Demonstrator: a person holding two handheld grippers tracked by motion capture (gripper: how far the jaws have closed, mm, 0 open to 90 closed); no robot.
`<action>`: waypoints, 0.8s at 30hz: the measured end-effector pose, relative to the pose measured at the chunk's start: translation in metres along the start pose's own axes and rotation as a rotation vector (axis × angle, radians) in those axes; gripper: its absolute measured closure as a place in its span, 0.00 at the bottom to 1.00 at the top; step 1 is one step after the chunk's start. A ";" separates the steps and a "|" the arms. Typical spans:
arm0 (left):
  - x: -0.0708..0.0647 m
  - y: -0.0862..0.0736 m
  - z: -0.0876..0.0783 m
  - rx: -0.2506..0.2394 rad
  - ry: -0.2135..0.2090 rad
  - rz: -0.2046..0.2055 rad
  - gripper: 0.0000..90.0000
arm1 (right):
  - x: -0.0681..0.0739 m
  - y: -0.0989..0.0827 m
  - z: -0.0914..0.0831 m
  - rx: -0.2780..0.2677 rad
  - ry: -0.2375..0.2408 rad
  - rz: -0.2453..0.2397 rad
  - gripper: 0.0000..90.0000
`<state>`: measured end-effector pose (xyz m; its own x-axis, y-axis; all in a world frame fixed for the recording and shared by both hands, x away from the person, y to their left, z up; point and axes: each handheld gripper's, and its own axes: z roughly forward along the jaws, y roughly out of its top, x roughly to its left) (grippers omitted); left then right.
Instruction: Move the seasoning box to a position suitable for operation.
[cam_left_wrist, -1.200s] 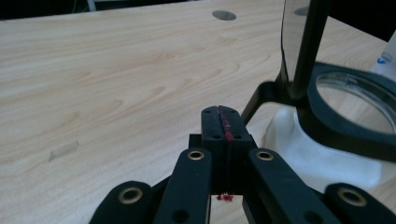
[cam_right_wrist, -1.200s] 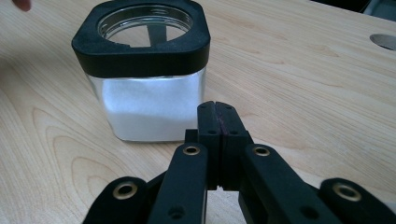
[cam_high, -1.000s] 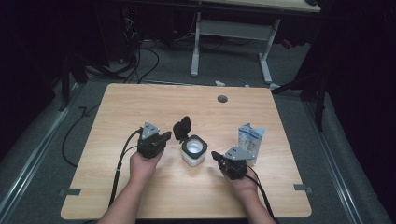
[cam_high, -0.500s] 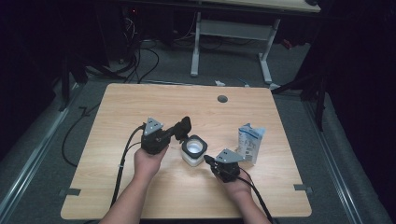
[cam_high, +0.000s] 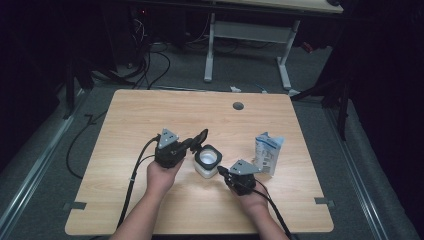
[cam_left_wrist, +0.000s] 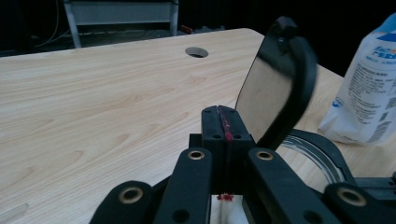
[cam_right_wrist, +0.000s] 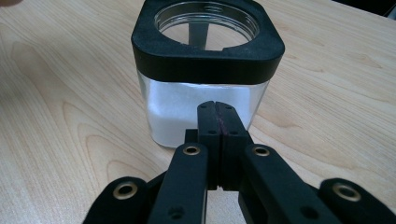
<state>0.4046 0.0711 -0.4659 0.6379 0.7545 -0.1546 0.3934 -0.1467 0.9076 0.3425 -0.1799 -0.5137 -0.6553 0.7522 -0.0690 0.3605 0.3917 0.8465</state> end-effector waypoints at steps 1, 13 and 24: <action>-0.001 -0.001 0.000 0.002 -0.004 0.003 1.00 | 0.000 0.000 0.000 0.000 0.000 0.000 1.00; -0.017 -0.014 0.002 0.002 -0.033 0.024 1.00 | 0.001 0.000 0.001 0.006 0.004 -0.005 1.00; -0.012 -0.020 -0.004 0.002 -0.011 0.019 1.00 | 0.000 0.000 -0.001 0.010 0.001 -0.006 1.00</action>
<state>0.3869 0.0675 -0.4807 0.6525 0.7444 -0.1419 0.3825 -0.1619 0.9096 0.3417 -0.1803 -0.5137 -0.6581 0.7493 -0.0737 0.3633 0.4017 0.8406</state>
